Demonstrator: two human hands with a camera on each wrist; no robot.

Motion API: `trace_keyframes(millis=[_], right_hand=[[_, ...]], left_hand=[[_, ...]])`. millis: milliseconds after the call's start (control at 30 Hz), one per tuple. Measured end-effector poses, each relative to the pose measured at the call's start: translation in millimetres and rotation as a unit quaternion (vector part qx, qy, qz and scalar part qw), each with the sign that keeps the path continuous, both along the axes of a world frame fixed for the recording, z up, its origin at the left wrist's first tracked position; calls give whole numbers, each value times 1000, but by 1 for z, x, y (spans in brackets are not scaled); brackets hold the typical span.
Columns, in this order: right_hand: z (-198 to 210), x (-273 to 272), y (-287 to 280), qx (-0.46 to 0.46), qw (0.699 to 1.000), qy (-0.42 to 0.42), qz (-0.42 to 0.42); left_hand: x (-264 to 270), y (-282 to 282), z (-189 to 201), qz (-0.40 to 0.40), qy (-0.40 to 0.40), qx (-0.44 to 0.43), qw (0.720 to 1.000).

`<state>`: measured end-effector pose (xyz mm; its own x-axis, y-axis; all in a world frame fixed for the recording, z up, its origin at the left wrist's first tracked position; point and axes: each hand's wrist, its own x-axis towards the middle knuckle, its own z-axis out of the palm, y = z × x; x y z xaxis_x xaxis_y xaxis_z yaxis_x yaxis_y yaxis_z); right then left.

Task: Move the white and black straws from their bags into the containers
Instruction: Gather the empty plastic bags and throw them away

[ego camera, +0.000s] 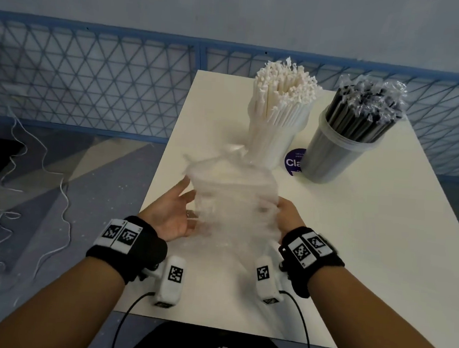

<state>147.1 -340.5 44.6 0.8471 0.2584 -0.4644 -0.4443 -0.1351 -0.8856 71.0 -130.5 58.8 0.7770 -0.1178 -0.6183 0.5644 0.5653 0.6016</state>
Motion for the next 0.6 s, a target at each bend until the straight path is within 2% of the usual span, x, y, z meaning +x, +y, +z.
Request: trace_keyframes(millis=[133,233,300,400,500,600], right_hand=[[0,-1,10,-3,998,-50,-42],[6,-2,25,-11,995,-91,-49],[10,-6,40,12,993,-111,-49],[12,-16,66,21,989,-138,-51],[9,-32,96,-3,985,-163,-52],[-2,-52,122,-121,950,-286,3]], left_hand=[[-9,9,3,-78,-7,3,997],[-10,28,7,-77,4,17,997],[-12,41,8,-77,-14,67,995],[-18,66,7,-125,-61,137,981],[-27,97,10,-110,-80,155,979],[-39,137,12,-103,-96,158,977]])
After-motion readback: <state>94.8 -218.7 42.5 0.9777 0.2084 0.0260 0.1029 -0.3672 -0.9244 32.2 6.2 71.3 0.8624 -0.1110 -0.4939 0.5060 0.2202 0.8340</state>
